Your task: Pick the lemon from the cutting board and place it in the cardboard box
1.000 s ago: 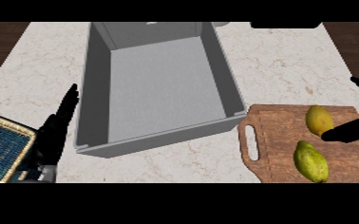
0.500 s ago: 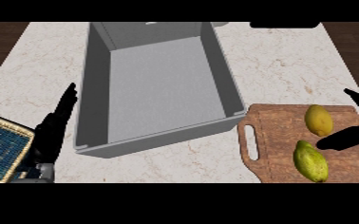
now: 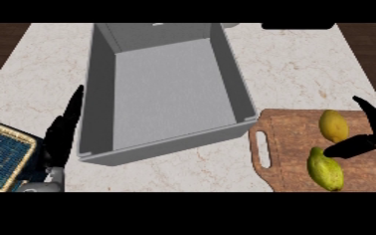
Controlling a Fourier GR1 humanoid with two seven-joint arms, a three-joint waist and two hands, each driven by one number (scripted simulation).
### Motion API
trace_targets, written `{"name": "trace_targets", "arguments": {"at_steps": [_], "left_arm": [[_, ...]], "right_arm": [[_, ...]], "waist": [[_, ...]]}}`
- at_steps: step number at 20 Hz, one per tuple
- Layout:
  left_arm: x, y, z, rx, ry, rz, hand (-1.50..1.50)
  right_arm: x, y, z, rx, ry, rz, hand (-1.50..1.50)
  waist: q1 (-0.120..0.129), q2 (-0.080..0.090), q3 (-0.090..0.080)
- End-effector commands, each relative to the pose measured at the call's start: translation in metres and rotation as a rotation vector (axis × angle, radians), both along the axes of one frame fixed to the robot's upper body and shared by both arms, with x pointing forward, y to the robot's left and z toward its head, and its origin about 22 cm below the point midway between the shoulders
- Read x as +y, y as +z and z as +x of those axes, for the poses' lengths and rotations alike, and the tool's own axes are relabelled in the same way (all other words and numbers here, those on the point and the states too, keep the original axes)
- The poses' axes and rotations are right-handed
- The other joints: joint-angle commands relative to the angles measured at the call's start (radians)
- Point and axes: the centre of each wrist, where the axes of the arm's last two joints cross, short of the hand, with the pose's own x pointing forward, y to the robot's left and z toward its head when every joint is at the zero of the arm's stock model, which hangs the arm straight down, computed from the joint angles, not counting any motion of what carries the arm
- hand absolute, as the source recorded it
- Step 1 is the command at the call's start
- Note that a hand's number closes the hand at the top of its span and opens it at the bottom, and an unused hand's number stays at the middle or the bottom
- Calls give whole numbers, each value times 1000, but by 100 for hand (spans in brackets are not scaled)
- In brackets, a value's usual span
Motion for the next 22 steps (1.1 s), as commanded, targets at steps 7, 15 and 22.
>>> {"name": "trace_targets", "arguments": {"at_steps": [7,15,22], "left_arm": [[11,1,-2,11,-4,-12,0],[24,27,-17,6,12,8,0],[19,11,9,1,-2,-9,0]], "right_arm": [[11,-15,-2,-24,-17,8,-150],[6,-24,-5,2,-16,3,-150],[3,-52,12,61,18,9,-150]], "waist": [[0,0,0],[1,-1,0],[0,1,0]]}}
